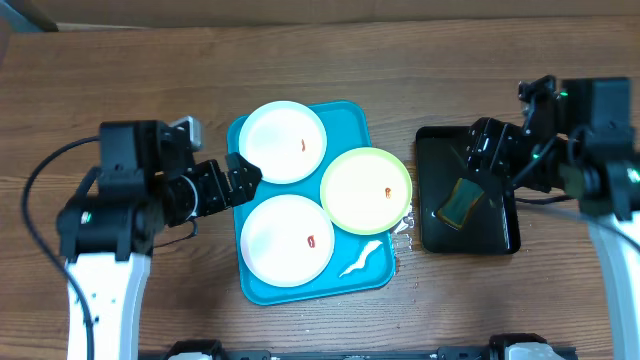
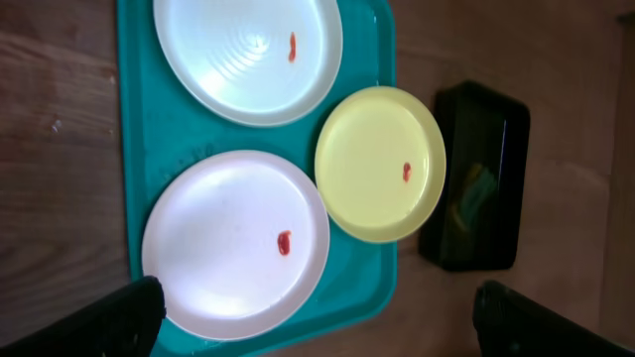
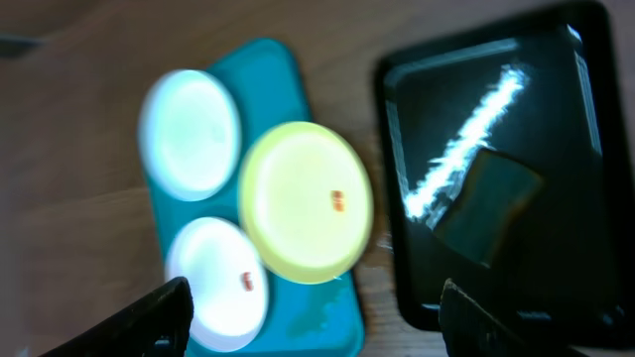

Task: Clean dirty plates on tray and stack at the side
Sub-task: 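Grasp the green-yellow sponge in the black water tray with the right gripper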

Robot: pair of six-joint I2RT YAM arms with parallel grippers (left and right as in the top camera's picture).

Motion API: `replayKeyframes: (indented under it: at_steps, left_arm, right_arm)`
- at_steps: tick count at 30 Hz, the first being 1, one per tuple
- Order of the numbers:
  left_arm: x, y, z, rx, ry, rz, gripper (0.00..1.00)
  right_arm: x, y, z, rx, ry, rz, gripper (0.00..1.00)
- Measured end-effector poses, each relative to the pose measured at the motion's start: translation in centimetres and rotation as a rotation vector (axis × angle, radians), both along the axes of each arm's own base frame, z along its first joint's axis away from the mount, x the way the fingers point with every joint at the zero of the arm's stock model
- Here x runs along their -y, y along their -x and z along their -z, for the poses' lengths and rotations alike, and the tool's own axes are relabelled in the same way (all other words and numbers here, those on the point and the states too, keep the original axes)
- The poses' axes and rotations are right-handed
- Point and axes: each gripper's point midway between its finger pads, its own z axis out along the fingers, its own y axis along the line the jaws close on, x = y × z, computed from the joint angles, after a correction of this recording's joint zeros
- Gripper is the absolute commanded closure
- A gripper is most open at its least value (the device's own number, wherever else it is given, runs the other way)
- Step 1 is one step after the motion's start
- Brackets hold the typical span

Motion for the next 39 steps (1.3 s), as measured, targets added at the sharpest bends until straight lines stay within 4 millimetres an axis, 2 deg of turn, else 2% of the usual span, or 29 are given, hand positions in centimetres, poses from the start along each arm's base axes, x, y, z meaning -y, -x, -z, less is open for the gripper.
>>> replayKeyframes:
  at_steps: [2,4,8,12,15,20,22,23,24,25,28,33,34,35,36,37,39]
  left_arm:
    - [0.4,-0.1,0.9,-0.047,0.019,0.023,0.02]
    - [0.9,-0.3,1.6,-0.065,0.025,0.066,0.03]
    - [2.7,0.2,2.0,-0.058,0.010,0.188,0.09]
    - [4.5,1.2,2.4,-0.053,-0.043,0.295,0.12]
    - [5.5,1.9,2.9,-0.050,-0.104,0.354,0.17]
    - [6.7,2.2,3.1,-0.015,-0.173,0.423,0.17]
    - [6.9,1.9,3.0,0.004,-0.187,0.429,0.17]
    - [6.9,1.8,3.0,0.009,-0.190,0.426,0.18]
    - [6.8,1.7,3.0,0.012,-0.193,0.424,0.18]
    - [6.7,1.6,3.0,0.014,-0.197,0.419,0.20]
    - [6.6,1.5,3.0,0.014,-0.203,0.411,0.27]
    - [6.6,1.5,2.6,0.013,-0.203,0.402,0.27]
    - [6.6,1.4,2.4,0.020,-0.202,0.400,0.27]
    - [6.6,1.4,2.2,0.027,-0.201,0.398,0.27]
    - [6.5,1.3,2.0,0.038,-0.204,0.395,0.25]
    - [6.5,1.3,1.8,0.046,-0.207,0.392,0.24]
    - [6.2,1.3,1.4,0.063,-0.221,0.382,0.22]
  right_arm:
    - [1.2,-0.3,3.3,-0.107,0.053,0.068,0.20]
    - [2.5,-0.5,7.6,-0.228,0.112,0.144,0.24]
    - [3.6,-1.0,13.7,-0.347,0.163,0.222,0.34]
    - [4.1,0.0,18.4,-0.457,0.184,0.285,0.48]
    - [4.2,0.3,20.2,-0.489,0.185,0.306,0.60]
    - [4.1,0.2,22.0,-0.474,0.172,0.333,0.62]
    - [4.0,0.5,23.3,-0.467,0.166,0.348,0.66]
    - [4.0,0.8,23.9,-0.468,0.163,0.353,0.74]
    - [3.9,1.1,24.6,-0.466,0.161,0.356,0.88]
    - [3.9,1.2,24.9,-0.465,0.157,0.364,0.96]
    - [3.9,1.4,25.1,-0.469,0.151,0.363,0.96]
    - [4.0,2.7,24.0,-0.536,0.185,0.308,0.94]
    - [4.0,2.6,23.3,-0.536,0.196,0.279,0.83]
    - [4.0,2.3,22.7,-0.528,0.203,0.256,0.69]
    - [4.0,1.8,22.1,-0.513,0.205,0.239,0.50]
    - [3.9,1.3,21.3,-0.490,0.209,0.221,0.39]
    - [3.9,0.1,19.8,-0.434,0.210,0.192,0.37]
